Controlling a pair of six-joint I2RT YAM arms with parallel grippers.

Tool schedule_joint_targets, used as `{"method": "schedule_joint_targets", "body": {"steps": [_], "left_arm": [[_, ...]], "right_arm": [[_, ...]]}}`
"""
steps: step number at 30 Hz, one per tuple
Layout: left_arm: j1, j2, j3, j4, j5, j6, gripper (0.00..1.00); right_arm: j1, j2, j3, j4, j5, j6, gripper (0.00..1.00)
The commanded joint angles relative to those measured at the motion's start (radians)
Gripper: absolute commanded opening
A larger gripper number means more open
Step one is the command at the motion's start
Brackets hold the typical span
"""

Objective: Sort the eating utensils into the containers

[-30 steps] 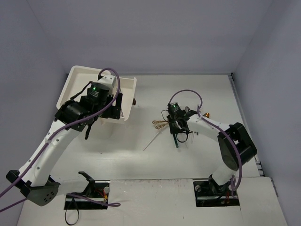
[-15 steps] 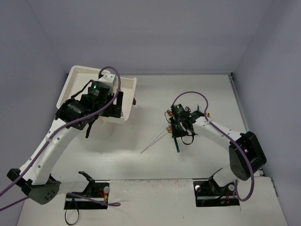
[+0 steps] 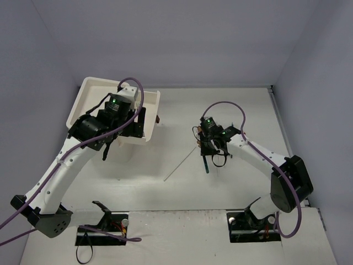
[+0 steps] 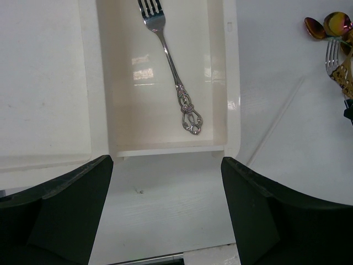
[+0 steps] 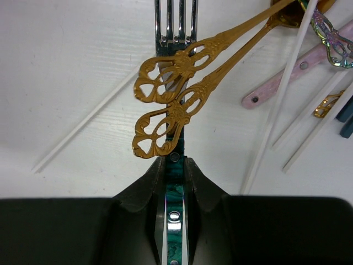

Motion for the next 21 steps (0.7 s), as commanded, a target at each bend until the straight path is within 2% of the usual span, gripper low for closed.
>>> {"method": "schedule_joint_targets", "body": {"steps": [1, 13, 21], "left_arm": [[0.006, -0.003, 0.047, 0.031, -0.024, -0.003, 0.77], [0.006, -0.014, 0.042, 0.031, -0.027, -0.001, 0.77], [0.007, -0.018, 0.067, 0.028, -0.031, 0.016, 0.77]], "right_arm": [[0.001, 0.008, 0.104, 0.013, 0.083, 0.020, 0.00], [0.027, -0.031, 0.154, 0.018, 0.031, 0.059, 0.00], [0.077, -0.085, 0.286, 0.019, 0.037, 0.140, 0.00]]}}
